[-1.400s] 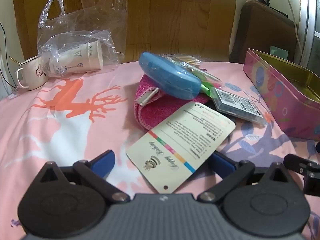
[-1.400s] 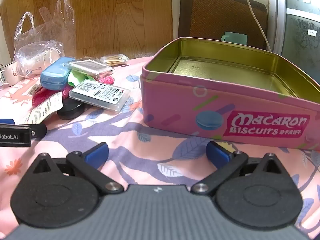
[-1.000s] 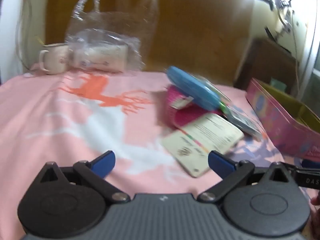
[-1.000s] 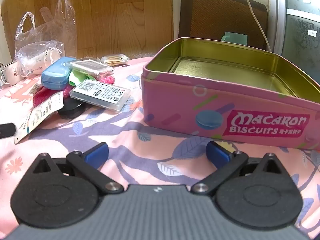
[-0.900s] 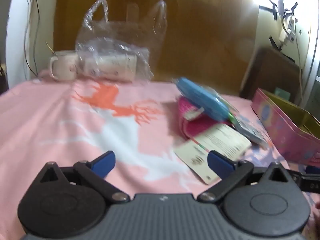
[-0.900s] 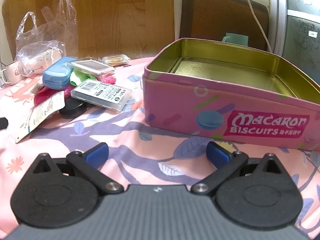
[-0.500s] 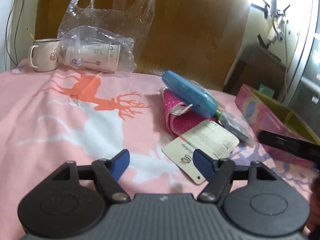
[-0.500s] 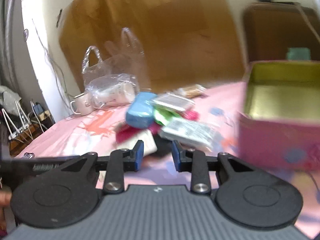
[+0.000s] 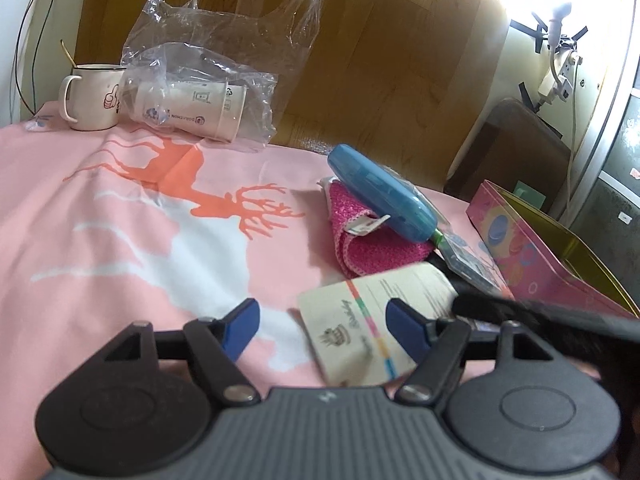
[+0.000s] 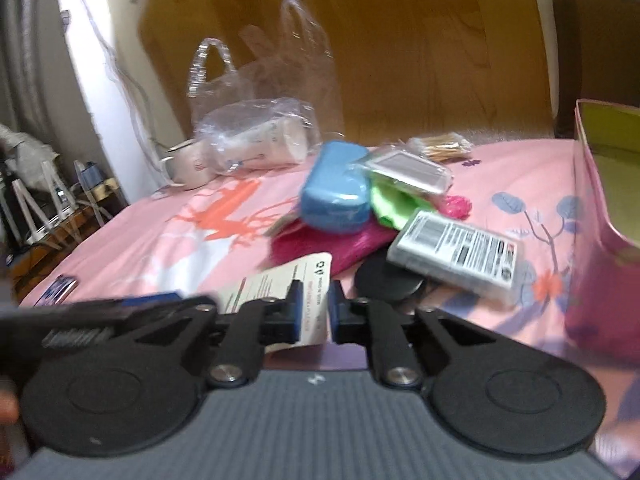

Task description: Organize soft objects

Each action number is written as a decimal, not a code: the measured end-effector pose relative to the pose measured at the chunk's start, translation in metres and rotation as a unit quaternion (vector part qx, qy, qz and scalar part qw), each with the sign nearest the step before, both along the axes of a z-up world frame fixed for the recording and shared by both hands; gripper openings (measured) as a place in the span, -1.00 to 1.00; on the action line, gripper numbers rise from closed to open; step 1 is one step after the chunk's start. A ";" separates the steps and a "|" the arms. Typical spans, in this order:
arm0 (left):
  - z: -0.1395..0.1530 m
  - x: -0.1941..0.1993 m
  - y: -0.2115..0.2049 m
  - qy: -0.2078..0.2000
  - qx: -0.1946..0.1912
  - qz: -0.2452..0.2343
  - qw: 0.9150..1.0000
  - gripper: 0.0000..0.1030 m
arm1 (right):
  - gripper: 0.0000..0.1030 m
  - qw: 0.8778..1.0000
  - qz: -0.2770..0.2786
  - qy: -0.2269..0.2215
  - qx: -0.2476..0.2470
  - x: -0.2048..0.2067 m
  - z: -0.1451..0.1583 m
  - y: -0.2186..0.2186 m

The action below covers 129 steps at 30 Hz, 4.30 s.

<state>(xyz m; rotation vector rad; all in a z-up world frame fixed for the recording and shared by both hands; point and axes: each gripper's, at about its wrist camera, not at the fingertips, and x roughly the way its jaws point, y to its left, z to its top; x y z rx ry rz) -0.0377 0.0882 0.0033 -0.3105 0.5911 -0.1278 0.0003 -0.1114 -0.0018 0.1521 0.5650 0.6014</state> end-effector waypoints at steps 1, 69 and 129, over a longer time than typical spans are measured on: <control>0.000 0.000 0.000 0.000 -0.001 -0.002 1.000 0.38 | -0.82 1.000 0.005 -0.007 0.001 -0.010 0.000 -0.002; 0.067 0.062 -0.213 -0.037 0.057 -0.216 0.974 0.45 | 0.22 0.934 -0.315 -0.157 -0.062 -0.071 0.013 -0.186; 0.017 -0.024 -0.105 0.127 -0.051 -0.156 0.978 0.19 | 0.77 0.991 0.062 -0.060 -0.101 -0.110 -0.022 -0.055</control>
